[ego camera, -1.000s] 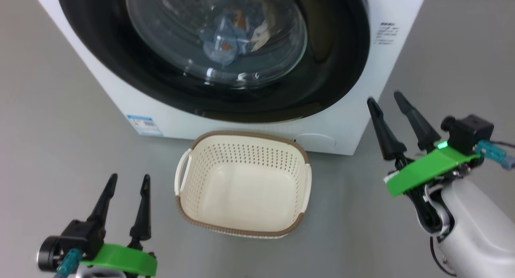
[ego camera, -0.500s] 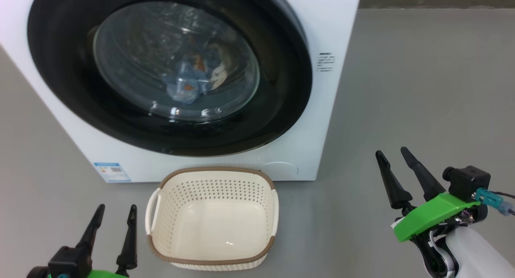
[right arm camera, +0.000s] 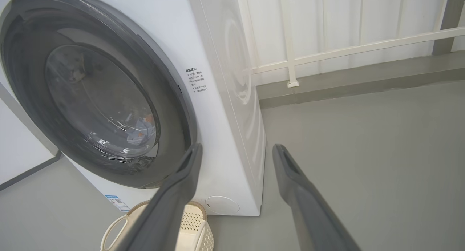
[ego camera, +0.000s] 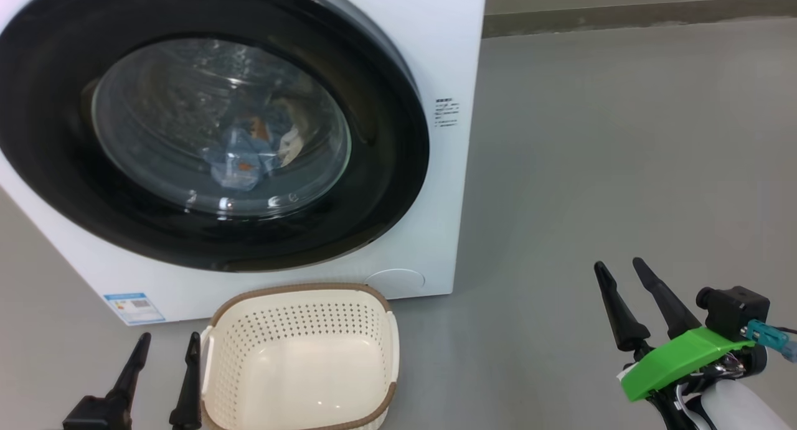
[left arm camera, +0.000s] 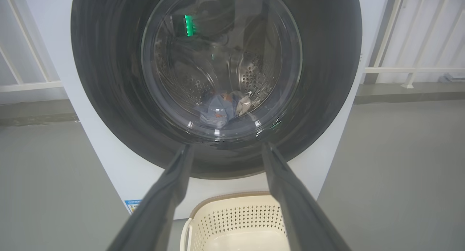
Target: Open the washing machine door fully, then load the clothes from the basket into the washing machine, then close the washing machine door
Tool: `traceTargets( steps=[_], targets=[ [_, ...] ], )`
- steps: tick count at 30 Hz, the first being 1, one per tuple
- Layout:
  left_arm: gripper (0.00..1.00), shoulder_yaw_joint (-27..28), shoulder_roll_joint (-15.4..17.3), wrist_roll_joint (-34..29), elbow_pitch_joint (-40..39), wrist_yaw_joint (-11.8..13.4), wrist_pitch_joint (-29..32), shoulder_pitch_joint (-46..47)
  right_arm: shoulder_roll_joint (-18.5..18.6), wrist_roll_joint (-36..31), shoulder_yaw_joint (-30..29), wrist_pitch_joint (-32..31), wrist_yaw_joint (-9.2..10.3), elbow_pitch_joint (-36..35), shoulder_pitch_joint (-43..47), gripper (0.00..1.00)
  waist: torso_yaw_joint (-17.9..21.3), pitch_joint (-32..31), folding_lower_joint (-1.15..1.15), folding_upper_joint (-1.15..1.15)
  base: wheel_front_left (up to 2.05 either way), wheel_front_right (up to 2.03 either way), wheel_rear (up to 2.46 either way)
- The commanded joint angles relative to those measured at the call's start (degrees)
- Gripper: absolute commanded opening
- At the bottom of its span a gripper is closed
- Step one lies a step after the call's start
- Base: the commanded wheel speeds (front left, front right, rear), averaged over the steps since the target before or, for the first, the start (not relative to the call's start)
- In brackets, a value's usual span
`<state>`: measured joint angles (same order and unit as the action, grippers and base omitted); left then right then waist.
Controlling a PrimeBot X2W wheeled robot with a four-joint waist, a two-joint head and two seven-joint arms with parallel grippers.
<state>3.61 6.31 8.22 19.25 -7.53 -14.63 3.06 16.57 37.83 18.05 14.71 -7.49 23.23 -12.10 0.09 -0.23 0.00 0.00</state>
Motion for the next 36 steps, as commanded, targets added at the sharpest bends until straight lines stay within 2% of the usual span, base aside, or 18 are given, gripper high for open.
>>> traceTargets(
  steps=[1,14,36],
  targets=[
    [1.00,1.97,1.41,0.54,-1.08,0.05,-0.37,0.97,1.03,-0.86,0.38,0.29,0.00,-1.49,0.10,1.00,0.44,-0.21,0.00,0.00,0.00,0.00,0.00],
    [1.00,3.06,2.17,0.91,-1.28,0.05,-0.37,-0.14,1.57,-1.10,-1.04,0.29,0.00,-2.64,2.05,1.00,2.36,-0.31,0.00,0.00,0.00,0.00,0.00],
    [1.00,3.64,2.29,0.48,-1.48,0.05,-0.37,0.11,1.70,-1.33,-1.60,0.29,0.00,-4.03,2.32,1.00,2.41,-0.13,0.00,0.00,0.00,0.00,0.00]
  ],
)
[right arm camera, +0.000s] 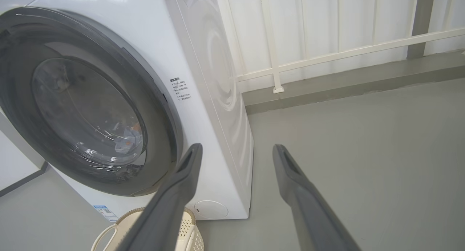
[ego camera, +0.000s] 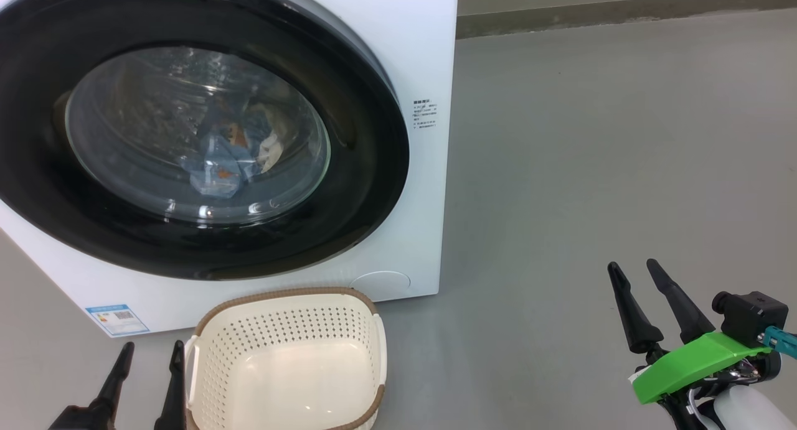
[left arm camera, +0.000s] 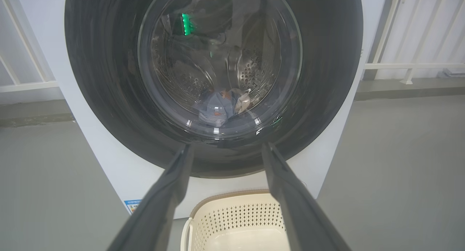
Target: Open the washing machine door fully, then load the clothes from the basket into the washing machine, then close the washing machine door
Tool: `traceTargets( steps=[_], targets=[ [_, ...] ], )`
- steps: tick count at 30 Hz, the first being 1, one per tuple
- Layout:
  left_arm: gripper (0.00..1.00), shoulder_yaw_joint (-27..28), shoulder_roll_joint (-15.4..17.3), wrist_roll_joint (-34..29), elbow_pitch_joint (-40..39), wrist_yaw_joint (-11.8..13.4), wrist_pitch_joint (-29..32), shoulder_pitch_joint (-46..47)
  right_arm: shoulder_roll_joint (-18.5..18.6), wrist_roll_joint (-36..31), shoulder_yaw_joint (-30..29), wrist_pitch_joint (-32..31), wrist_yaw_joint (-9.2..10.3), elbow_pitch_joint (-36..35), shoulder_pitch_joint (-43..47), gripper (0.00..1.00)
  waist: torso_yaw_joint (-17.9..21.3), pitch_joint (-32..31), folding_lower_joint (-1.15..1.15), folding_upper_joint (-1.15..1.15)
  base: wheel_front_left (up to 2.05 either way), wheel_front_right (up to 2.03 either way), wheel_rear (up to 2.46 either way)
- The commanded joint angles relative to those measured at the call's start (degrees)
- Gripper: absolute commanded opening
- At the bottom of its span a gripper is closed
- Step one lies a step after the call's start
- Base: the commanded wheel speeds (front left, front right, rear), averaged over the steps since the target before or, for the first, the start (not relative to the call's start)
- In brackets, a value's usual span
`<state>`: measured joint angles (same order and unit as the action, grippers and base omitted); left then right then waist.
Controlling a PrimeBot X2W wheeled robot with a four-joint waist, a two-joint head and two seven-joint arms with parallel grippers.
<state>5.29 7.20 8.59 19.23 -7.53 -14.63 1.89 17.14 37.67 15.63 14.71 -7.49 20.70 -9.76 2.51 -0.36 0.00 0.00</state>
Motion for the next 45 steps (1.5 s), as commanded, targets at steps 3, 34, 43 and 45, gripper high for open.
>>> traceTargets(
  steps=[3,34,43,45],
  targets=[
    [0.00,0.08,-0.01,-0.13,-0.17,0.00,0.00,0.00,0.01,0.00,0.00,0.00,0.00,-0.12,0.00,0.00,-0.02,0.00,0.00,0.00,0.00,0.00,0.00],
    [0.00,-0.07,-3.17,15.99,2.38,0.01,4.18,-0.94,-5.41,10.88,-2.85,-3.94,-0.01,2.17,3.75,0.00,-0.50,0.10,0.00,0.00,0.00,0.00,0.00],
    [0.00,0.02,-3.27,21.36,1.78,0.01,5.51,-0.52,-6.06,14.39,-4.31,-5.26,-0.01,1.47,3.74,0.00,-0.66,0.14,0.00,0.00,0.00,0.00,0.00],
    [0.00,0.05,-3.29,22.70,1.63,0.01,5.85,-0.42,-6.23,15.27,-4.68,-5.59,-0.01,1.29,3.74,0.00,-0.70,0.15,0.00,0.00,0.00,0.00,0.00]
  ],
)
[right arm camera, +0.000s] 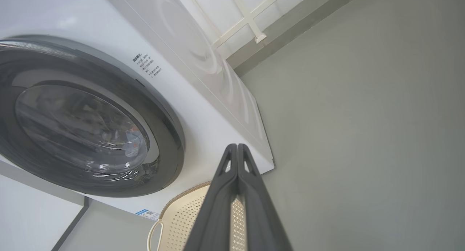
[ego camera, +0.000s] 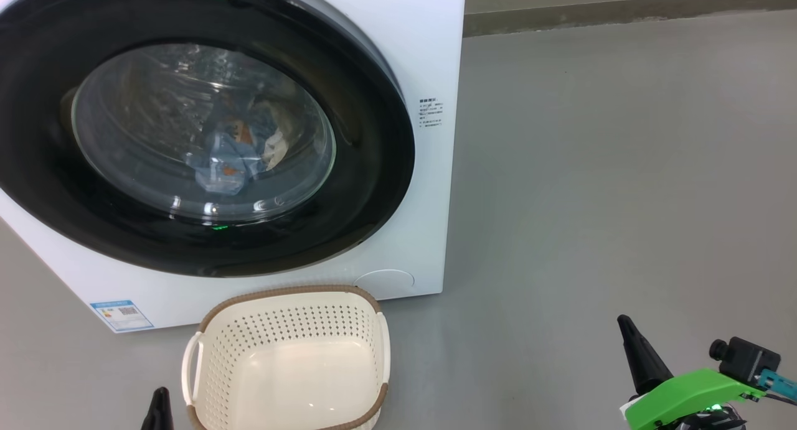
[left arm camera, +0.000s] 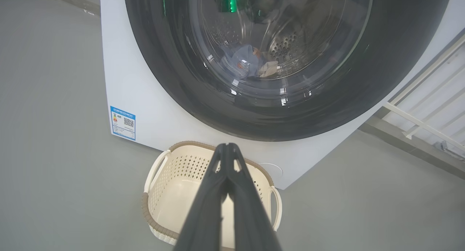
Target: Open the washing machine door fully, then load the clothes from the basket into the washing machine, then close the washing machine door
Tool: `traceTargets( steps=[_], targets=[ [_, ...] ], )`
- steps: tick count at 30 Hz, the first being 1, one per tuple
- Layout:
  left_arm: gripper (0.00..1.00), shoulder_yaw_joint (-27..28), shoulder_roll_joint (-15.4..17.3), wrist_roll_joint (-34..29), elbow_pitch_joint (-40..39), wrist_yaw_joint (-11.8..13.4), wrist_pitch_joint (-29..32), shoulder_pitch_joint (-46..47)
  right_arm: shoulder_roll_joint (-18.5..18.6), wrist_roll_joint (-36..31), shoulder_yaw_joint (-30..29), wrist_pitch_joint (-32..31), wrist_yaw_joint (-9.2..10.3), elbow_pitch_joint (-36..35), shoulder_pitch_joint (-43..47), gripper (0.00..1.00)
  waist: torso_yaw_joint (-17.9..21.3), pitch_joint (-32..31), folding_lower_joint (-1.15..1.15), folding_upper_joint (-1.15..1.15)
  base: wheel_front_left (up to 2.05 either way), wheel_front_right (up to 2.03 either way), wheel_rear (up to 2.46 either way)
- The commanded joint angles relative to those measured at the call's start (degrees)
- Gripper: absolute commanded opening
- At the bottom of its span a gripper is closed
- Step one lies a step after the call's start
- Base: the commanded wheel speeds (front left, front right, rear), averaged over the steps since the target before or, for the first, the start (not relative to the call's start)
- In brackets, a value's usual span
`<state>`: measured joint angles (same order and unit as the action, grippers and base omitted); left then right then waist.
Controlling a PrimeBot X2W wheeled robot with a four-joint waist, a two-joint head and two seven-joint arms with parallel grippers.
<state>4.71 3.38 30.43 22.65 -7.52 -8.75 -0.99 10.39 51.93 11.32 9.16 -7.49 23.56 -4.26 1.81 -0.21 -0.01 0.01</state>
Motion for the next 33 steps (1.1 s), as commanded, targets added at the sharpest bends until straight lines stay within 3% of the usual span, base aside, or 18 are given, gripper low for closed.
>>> traceTargets(
  steps=[1,33],
  targets=[
    [0.00,0.64,0.52,1.52,-1.86,0.00,0.14,2.51,0.45,1.45,-0.56,-0.20,-0.01,-1.66,-1.77,0.00,-0.02,0.00,0.01,-0.01,0.00,0.00,0.00],
    [0.00,1.08,0.16,22.91,-4.26,0.01,5.52,4.17,-2.25,15.37,-6.53,-5.55,-0.01,-4.46,-1.81,0.00,-0.66,0.14,0.01,-0.01,0.00,0.00,0.00]
  ],
)
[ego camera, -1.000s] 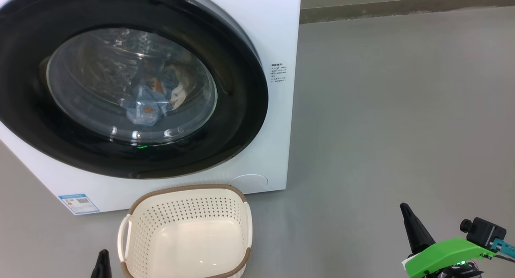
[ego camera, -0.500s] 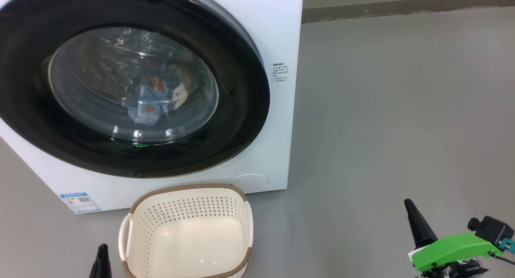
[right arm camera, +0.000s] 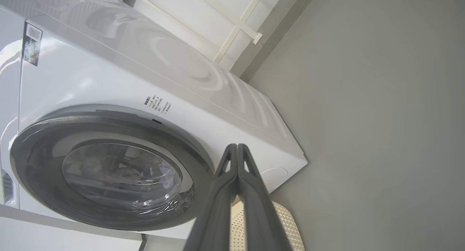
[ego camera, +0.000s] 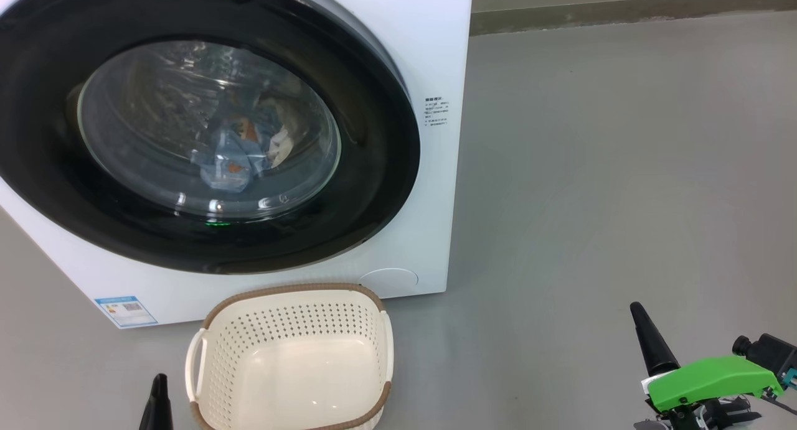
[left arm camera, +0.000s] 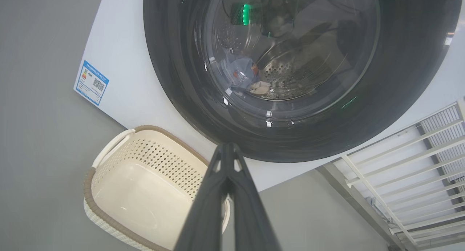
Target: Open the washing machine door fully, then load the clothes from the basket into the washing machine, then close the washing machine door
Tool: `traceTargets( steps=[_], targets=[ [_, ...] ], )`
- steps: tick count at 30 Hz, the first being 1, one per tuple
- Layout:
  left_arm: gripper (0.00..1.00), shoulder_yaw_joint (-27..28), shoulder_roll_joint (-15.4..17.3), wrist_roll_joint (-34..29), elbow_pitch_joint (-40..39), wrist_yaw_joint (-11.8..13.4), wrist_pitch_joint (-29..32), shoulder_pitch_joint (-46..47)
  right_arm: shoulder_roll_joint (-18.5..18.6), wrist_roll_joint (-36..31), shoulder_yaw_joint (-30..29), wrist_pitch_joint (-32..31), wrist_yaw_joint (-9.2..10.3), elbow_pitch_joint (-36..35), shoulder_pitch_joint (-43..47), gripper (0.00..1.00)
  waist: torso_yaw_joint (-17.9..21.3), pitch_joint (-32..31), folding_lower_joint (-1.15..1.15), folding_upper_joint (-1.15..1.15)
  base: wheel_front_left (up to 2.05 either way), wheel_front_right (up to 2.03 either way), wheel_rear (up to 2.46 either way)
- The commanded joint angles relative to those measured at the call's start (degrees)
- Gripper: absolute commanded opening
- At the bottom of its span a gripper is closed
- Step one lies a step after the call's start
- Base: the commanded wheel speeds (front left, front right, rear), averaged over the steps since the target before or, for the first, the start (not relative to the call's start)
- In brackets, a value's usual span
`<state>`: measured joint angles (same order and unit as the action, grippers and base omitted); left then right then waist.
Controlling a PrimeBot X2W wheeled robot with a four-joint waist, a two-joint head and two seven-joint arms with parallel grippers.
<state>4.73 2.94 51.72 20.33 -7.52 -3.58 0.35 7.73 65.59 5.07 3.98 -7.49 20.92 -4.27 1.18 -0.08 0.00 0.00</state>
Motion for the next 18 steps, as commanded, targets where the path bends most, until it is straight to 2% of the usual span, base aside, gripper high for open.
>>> traceTargets(
  steps=[1,18],
  targets=[
    [0.00,1.07,0.59,2.28,-2.01,0.01,0.51,2.88,0.33,2.14,-0.46,-0.55,-0.01,-1.92,-1.80,0.00,-0.04,0.01,0.00,0.00,0.00,0.00,0.00],
    [0.00,1.29,0.39,13.67,-3.29,0.02,3.37,3.77,-1.14,9.51,-3.69,-3.43,0.00,-3.41,-1.83,0.00,-0.38,0.08,0.00,0.00,0.00,0.00,0.00]
  ],
)
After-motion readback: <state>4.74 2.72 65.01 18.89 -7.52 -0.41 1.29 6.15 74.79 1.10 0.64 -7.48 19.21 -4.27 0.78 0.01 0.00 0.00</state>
